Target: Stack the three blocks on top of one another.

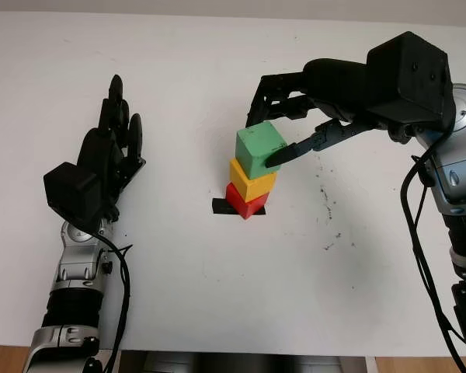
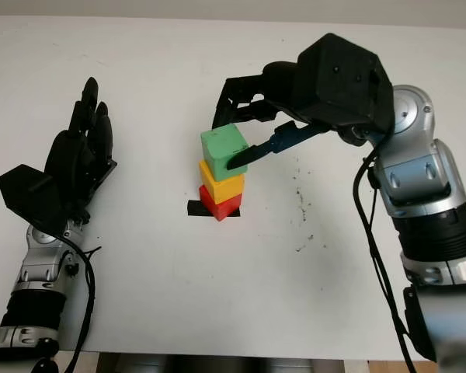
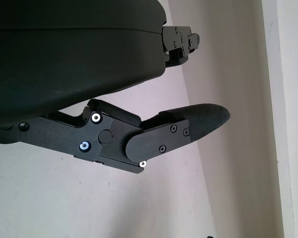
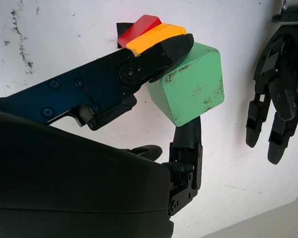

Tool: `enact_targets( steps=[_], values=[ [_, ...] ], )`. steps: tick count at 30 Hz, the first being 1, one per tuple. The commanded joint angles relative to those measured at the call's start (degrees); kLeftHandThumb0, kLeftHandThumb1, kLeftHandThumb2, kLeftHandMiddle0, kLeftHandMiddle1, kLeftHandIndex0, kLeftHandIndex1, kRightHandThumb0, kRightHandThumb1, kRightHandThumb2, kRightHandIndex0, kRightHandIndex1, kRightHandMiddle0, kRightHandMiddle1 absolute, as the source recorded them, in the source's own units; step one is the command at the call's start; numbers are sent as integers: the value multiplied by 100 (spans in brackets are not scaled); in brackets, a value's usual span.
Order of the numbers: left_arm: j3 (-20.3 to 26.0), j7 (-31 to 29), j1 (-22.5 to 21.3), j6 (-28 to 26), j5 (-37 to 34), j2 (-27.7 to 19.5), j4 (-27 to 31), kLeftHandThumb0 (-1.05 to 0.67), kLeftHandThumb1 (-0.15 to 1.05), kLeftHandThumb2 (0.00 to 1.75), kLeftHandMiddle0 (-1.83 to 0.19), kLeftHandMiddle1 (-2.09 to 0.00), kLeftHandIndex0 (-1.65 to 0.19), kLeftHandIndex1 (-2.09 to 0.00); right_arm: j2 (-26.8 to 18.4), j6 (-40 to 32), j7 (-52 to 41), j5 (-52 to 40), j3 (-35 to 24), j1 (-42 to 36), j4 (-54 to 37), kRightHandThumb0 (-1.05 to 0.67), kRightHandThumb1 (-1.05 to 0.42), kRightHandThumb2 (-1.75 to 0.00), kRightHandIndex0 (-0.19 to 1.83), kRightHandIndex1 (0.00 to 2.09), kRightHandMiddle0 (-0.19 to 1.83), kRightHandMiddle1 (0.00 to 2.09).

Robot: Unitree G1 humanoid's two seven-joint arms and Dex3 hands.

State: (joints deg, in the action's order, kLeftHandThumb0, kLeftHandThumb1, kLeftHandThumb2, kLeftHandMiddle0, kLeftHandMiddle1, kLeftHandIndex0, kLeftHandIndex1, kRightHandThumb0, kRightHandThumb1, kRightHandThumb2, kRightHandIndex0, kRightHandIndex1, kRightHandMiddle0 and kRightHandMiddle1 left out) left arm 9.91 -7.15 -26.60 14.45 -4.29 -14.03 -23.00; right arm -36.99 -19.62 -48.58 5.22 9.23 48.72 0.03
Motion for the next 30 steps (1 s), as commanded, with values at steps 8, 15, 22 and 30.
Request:
enact_targets(
  steps=[8,15,22,30],
  values=[
    [-19,9,84,21,30,-10,60,-69,105,69,10,-5,9,-5,-62,121,-109,4,13,-69,70,-56,-94,-5,33,1,20,136],
    [-9,-23,82,-7,-1,-10,77,-68,105,70,11,-5,10,-5,-111,-120,-223,-10,-11,-33,-41,-58,-89,-5,17,0,1,114],
    [3,-5,77,6,-23,18,70,-68,105,68,10,-6,9,-5,-447,380,-835,-224,-71,14,-239,-88,-86,-6,-19,0,-19,5],
    [2,3,79,36,-39,58,69,-66,105,68,11,-5,9,-5,-661,441,-740,-884,-905,-94,-821,-96,-87,-6,-19,0,-19,0]
  ],
)
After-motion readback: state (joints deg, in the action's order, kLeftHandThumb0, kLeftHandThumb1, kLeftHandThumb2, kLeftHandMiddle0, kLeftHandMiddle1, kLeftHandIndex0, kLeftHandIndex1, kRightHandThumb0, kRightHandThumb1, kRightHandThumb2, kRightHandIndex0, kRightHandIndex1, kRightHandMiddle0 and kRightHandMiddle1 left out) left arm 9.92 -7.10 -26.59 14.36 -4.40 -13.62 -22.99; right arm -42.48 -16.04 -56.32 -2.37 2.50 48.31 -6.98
